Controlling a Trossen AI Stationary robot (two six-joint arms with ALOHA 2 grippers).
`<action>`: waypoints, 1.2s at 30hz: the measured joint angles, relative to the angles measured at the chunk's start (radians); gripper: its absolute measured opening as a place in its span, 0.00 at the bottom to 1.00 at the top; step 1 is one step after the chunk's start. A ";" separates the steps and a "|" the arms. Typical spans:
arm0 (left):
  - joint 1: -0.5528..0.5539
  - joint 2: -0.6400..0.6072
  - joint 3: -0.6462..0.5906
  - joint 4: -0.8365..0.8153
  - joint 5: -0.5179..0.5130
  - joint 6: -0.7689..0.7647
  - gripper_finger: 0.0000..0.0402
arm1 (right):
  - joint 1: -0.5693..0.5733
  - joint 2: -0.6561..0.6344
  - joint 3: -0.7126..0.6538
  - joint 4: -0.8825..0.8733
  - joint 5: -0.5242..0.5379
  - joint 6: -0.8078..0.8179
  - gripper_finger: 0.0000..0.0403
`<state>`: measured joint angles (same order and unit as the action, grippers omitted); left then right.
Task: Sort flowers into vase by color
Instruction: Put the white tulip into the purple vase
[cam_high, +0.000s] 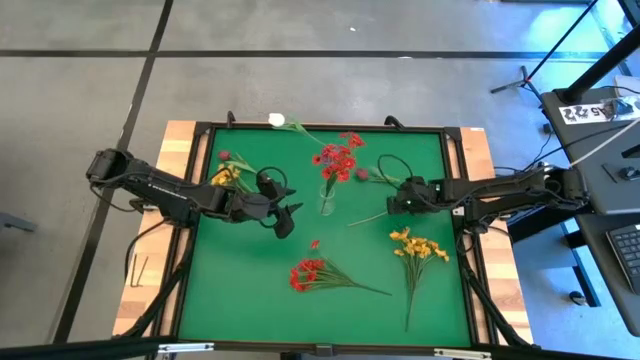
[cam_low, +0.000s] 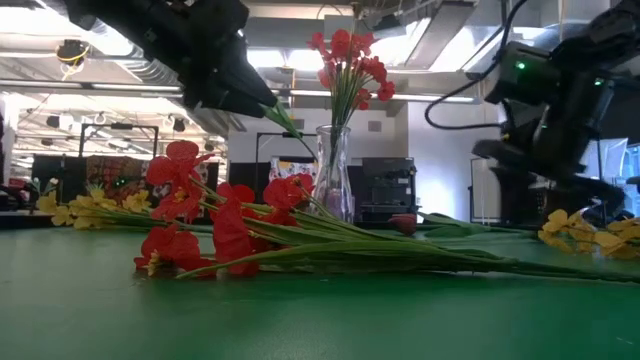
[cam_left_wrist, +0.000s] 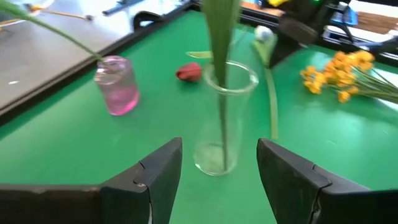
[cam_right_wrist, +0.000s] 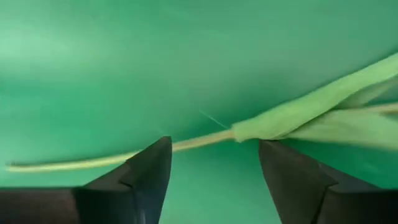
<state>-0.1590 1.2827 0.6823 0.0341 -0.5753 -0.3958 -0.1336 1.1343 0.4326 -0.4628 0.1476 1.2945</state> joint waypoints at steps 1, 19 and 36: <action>-0.002 0.000 0.000 0.000 0.015 0.008 0.51 | -0.013 0.000 -0.003 0.033 0.009 0.006 0.61; -0.106 0.000 0.000 -0.049 0.025 0.069 0.51 | -0.120 0.196 0.014 0.113 0.100 0.218 0.62; -0.214 0.000 0.000 -0.111 0.025 0.067 0.51 | -0.123 0.191 0.014 0.061 0.065 0.283 0.03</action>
<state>-0.3732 1.2827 0.6823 -0.0767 -0.5507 -0.3290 -0.2569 1.3252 0.4465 -0.4018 0.2123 1.5774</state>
